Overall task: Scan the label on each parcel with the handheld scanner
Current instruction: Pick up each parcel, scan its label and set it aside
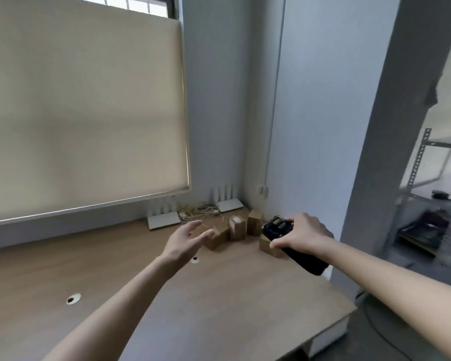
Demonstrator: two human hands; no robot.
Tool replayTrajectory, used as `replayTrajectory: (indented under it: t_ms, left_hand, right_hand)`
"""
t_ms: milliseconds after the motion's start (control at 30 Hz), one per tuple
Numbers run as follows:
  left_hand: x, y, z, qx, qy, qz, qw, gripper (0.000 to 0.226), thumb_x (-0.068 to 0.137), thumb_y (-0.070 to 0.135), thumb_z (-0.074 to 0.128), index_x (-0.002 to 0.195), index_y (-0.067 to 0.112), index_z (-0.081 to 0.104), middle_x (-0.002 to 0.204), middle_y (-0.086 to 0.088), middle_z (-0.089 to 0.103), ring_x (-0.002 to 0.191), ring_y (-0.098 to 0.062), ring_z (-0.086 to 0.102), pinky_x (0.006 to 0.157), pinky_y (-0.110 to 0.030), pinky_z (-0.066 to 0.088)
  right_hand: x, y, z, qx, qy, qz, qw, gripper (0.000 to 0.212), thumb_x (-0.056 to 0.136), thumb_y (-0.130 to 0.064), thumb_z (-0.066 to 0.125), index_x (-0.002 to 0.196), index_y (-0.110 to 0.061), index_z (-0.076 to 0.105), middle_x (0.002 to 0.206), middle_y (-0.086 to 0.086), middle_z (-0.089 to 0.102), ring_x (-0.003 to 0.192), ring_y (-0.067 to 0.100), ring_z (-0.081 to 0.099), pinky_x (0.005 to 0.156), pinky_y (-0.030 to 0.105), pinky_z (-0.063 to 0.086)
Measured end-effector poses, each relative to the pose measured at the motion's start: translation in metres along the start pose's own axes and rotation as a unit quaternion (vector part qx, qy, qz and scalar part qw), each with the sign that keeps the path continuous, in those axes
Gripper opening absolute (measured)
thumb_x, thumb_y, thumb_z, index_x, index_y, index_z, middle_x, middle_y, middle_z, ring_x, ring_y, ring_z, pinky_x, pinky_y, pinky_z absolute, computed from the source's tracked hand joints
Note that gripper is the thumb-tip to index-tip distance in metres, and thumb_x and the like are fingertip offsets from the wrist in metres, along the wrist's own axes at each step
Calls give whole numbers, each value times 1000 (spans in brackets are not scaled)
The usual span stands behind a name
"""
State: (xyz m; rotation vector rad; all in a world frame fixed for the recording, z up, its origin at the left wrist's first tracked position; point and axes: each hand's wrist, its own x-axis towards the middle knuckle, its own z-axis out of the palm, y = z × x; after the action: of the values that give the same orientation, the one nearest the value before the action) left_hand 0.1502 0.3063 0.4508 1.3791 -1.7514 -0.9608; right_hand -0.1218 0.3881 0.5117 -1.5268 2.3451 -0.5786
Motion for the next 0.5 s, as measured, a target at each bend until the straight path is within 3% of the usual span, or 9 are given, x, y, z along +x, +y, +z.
replayTrajectory:
  t_ms: [133, 300, 500]
  left_hand:
    - [54, 11, 61, -2, -34, -4, 999, 62, 88, 48, 72, 141, 21, 55, 133, -6, 61, 117, -18, 60, 102, -30, 46]
    - [130, 0, 132, 4, -76, -7, 997, 60, 88, 48, 71, 138, 19, 56, 125, -6, 65, 113, -21, 63, 102, -41, 51]
    - [250, -35, 207, 21, -127, -14, 992, 66, 89, 55, 67, 144, 21, 51, 126, -2, 63, 112, -16, 60, 94, -32, 52]
  right_hand:
    - [40, 56, -9, 8, 33, 69, 997, 49, 61, -45, 89, 103, -29, 71, 96, -2, 71, 90, 24, 67, 73, 28, 53]
    - [104, 108, 4, 17, 36, 130, 991, 53, 63, -51, 89, 106, -26, 71, 107, 4, 72, 100, 28, 68, 86, 34, 59]
    - [219, 144, 41, 21, 1, 175, 984, 53, 61, -54, 88, 102, -26, 71, 104, 2, 73, 96, 26, 69, 84, 34, 59]
